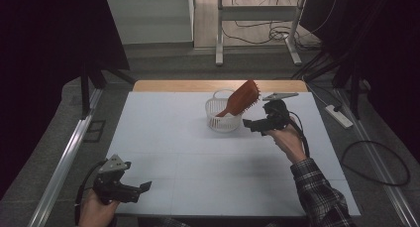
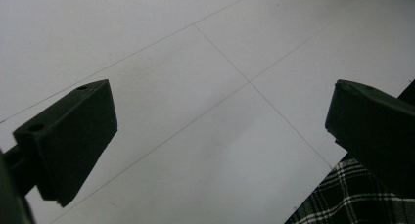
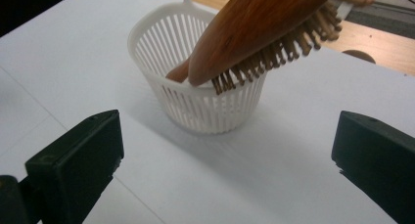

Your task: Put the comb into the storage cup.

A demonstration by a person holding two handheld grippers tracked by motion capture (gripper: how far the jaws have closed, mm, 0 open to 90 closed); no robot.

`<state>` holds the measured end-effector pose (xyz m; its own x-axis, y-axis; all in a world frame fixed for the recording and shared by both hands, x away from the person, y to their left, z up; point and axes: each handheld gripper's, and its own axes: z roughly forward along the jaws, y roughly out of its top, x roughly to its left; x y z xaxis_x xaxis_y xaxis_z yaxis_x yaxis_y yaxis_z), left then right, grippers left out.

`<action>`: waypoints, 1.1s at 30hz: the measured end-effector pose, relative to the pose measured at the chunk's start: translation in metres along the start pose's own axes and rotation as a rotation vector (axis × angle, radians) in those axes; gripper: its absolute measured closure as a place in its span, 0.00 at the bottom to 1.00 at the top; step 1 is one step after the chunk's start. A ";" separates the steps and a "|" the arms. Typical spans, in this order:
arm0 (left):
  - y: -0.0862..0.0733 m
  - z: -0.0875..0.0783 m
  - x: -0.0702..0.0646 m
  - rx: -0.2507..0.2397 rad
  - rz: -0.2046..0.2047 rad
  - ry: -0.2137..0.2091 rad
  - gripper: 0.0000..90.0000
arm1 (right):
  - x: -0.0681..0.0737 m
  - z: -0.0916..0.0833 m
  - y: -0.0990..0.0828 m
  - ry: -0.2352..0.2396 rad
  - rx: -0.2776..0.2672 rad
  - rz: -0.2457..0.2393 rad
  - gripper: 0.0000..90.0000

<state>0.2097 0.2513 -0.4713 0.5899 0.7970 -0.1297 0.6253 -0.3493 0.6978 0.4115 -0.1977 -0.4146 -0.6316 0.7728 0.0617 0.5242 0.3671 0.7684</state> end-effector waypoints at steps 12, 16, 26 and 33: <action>0.000 0.000 0.000 0.002 0.002 -0.003 0.00 | 0.004 -0.008 -0.009 0.005 0.006 -0.002 0.00; 0.000 0.000 0.000 0.001 0.002 -0.004 0.00 | 0.006 -0.010 -0.011 -0.001 0.014 -0.011 0.00; 0.000 -0.001 0.001 -0.005 -0.004 -0.006 0.00 | 0.012 -0.013 -0.013 0.006 0.020 -0.025 0.00; -0.001 -0.001 0.001 -0.009 -0.004 -0.007 0.00 | 0.016 -0.016 -0.015 0.019 0.024 -0.033 0.00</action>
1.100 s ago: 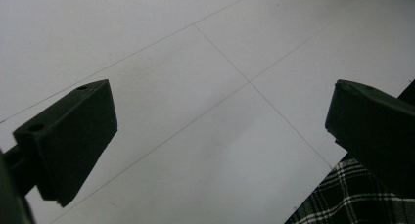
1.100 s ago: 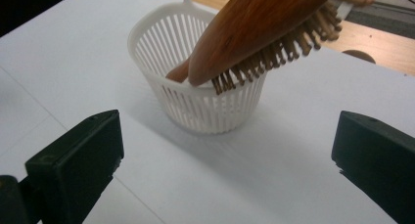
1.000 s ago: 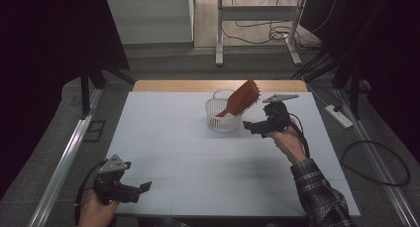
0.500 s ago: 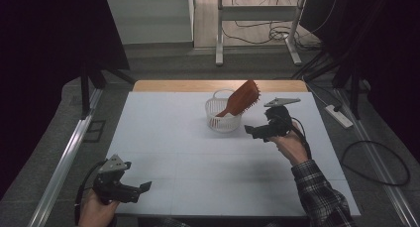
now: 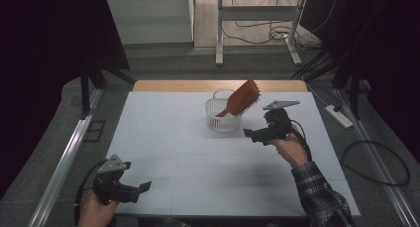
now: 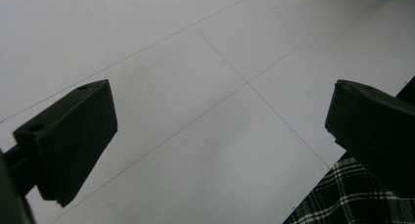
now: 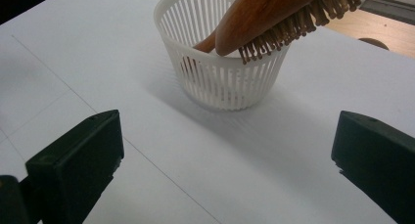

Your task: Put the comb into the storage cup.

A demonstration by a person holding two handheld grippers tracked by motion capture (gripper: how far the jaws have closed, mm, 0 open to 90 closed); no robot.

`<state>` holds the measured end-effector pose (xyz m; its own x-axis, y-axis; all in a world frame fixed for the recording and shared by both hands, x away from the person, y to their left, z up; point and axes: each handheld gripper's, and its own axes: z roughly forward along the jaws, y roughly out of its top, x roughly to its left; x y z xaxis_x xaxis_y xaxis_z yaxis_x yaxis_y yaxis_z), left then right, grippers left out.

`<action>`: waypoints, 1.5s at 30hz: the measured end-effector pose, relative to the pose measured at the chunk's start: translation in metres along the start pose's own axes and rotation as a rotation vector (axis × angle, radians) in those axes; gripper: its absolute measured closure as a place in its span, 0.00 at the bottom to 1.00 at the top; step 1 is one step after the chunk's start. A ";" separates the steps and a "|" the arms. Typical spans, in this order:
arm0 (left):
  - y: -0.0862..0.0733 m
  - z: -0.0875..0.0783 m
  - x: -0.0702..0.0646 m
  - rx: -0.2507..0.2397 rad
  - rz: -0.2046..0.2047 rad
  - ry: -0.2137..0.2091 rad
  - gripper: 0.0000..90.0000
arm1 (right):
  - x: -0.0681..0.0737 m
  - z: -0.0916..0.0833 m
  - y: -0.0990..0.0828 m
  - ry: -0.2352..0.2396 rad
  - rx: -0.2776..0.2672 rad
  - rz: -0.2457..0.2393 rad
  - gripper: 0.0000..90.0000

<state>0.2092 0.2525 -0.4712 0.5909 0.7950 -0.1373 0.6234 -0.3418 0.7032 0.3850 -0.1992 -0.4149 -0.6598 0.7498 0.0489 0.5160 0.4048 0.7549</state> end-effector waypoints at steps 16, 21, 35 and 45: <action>0.000 0.000 0.000 -0.002 0.001 -0.002 0.00 | 0.004 -0.012 -0.007 0.021 -0.008 0.001 0.00; 0.000 0.000 0.000 -0.002 0.002 -0.001 0.00 | 0.006 -0.016 -0.010 0.021 -0.002 -0.007 0.00; 0.000 -0.001 0.000 -0.003 0.003 -0.003 0.00 | 0.009 -0.023 -0.020 0.038 0.010 -0.012 0.00; -0.001 -0.002 0.001 -0.013 -0.003 -0.005 0.00 | 0.013 -0.028 -0.027 0.044 0.013 -0.019 0.00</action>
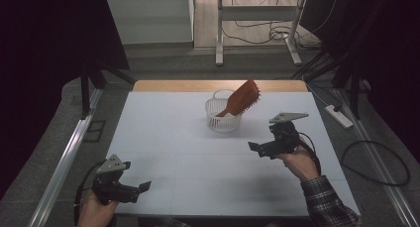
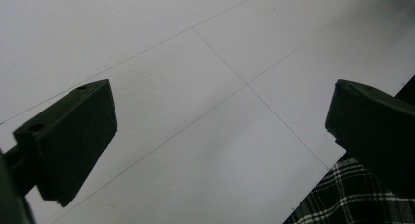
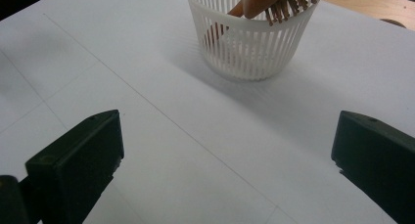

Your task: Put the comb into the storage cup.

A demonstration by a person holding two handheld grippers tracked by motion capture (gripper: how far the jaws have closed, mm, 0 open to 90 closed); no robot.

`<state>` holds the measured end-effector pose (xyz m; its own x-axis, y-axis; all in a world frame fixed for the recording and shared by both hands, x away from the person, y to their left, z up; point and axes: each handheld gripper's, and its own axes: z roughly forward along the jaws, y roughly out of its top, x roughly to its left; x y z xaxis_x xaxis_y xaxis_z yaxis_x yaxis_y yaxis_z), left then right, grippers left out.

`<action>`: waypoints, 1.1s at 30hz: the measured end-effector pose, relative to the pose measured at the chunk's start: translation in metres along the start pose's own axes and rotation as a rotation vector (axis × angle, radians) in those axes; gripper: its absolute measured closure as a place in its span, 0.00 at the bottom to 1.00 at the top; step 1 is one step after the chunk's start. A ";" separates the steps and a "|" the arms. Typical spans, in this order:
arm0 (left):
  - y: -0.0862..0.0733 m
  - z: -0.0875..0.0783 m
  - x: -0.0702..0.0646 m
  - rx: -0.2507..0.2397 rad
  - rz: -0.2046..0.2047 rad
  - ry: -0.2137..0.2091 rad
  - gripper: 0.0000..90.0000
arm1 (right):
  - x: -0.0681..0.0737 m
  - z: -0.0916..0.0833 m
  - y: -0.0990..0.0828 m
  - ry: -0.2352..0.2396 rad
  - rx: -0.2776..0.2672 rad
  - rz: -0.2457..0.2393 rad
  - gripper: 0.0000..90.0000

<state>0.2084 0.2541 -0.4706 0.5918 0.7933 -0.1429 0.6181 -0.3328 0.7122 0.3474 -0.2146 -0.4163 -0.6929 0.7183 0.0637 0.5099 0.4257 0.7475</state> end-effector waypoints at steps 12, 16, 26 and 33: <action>-0.001 -0.003 0.001 -0.014 -0.011 -0.007 0.00 | 0.002 -0.009 -0.009 -0.001 0.000 0.003 0.00; -0.002 -0.004 0.001 -0.014 -0.009 -0.001 0.00 | 0.002 -0.013 -0.013 -0.006 -0.006 -0.005 0.00; -0.002 -0.003 0.001 -0.008 -0.002 -0.001 0.00 | 0.004 -0.021 -0.023 -0.009 0.002 -0.005 0.00; -0.001 -0.003 0.001 -0.003 0.001 -0.001 0.00 | 0.005 -0.026 -0.029 -0.021 0.007 -0.003 0.00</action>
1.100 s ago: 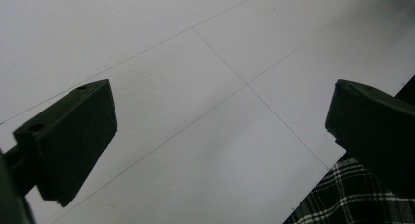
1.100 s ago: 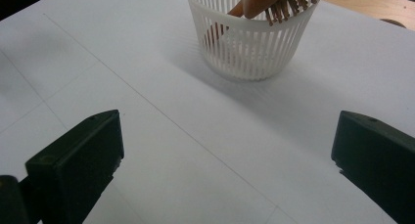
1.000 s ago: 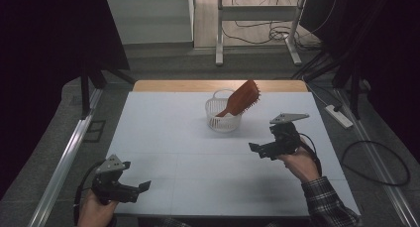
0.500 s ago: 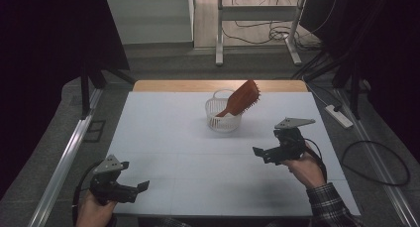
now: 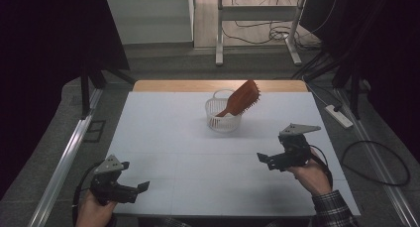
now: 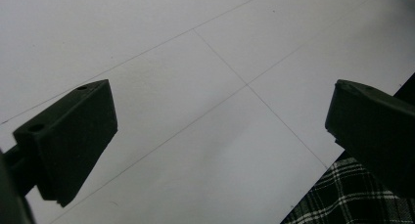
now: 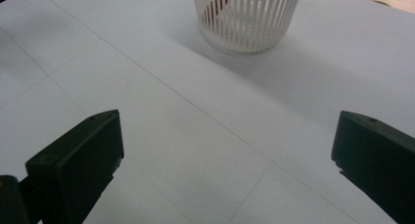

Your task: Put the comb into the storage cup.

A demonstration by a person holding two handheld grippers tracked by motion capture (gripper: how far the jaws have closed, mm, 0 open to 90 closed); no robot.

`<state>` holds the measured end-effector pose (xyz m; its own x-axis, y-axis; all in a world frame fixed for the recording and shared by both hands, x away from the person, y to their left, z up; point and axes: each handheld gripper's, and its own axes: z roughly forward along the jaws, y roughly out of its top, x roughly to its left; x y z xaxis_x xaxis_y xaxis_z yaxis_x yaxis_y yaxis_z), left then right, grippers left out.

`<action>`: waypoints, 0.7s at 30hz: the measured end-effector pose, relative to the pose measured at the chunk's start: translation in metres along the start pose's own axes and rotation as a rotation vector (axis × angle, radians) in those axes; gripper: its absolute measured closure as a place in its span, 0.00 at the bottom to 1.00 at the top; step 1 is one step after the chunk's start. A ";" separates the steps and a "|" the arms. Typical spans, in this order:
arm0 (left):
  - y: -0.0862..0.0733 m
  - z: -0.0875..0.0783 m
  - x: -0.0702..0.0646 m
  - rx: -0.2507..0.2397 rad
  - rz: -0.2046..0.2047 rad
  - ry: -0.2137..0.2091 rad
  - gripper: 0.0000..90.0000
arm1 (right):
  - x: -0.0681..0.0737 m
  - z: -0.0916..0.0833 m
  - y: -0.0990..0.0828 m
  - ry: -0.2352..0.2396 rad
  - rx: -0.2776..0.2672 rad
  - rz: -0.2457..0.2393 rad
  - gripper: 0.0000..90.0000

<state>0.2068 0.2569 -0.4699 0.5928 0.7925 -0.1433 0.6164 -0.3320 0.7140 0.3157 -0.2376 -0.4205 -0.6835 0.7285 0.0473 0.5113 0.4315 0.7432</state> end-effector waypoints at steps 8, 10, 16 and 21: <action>0.000 0.001 0.000 0.001 0.001 0.000 0.00 | 0.000 -0.004 -0.007 -0.004 0.014 0.004 0.00; 0.000 0.000 0.000 0.003 0.003 0.000 0.00 | 0.000 -0.004 -0.009 -0.005 0.015 0.002 0.00; 0.001 0.001 0.000 0.006 0.005 0.000 0.00 | 0.000 -0.007 -0.015 -0.015 0.023 0.002 0.00; 0.001 0.001 0.000 0.006 0.005 -0.001 0.00 | 0.001 -0.009 -0.018 -0.019 0.028 0.001 0.00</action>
<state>0.2076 0.2559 -0.4702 0.5963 0.7903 -0.1406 0.6167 -0.3390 0.7104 0.3013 -0.2499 -0.4283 -0.6731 0.7387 0.0353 0.5263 0.4450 0.7246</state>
